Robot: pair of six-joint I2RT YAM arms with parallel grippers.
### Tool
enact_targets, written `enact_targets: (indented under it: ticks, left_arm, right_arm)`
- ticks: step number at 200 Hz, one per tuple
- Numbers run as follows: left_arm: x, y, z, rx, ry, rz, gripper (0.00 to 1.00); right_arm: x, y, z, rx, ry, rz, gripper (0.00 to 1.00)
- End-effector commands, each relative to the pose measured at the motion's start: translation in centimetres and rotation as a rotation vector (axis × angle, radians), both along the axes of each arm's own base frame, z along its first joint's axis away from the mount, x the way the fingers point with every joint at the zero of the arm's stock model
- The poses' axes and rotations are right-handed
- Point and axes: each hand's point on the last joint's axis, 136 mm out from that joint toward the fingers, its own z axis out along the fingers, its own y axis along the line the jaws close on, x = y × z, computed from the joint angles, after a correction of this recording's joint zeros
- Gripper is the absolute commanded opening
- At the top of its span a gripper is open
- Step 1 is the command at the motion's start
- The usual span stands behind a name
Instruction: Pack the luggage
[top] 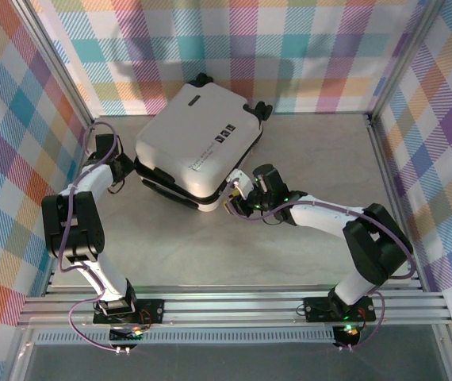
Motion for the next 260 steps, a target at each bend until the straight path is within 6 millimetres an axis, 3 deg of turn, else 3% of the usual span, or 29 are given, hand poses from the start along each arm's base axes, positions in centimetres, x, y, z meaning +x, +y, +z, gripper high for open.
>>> enact_targets:
  ticks: [1, 46, 97, 150, 189, 260]
  left_arm:
    - [-1.8, -0.1, -0.9, -0.003, 0.069, -0.019, 0.55]
    - [-2.0, -0.2, -0.4, 0.003, 0.067, -0.027, 0.55]
    - [-2.2, -0.1, 0.4, 0.009, 0.056, -0.025, 0.55]
    - [-2.7, -0.2, 1.1, 0.012, 0.054, -0.035, 0.55]
    - [-3.0, 0.0, 1.8, 0.032, 0.052, -0.034, 0.55]
    - [-2.8, 0.0, 2.0, 0.034, 0.05, -0.035, 0.55]
  right_arm:
    - [0.3, -0.4, 0.5, -0.007, -0.006, -0.015, 0.35]
    - [0.1, -1.5, 0.2, 0.009, 0.022, -0.049, 0.38]
    - [1.4, 0.5, 0.3, 0.073, 0.041, 0.052, 0.45]
    - [3.4, 0.9, 0.4, 0.153, 0.096, 0.138, 0.45]
    - [2.7, 1.9, -0.1, 0.191, 0.169, 0.217, 0.46]
    - [1.5, 1.8, -1.2, 0.214, 0.227, 0.243, 0.46]
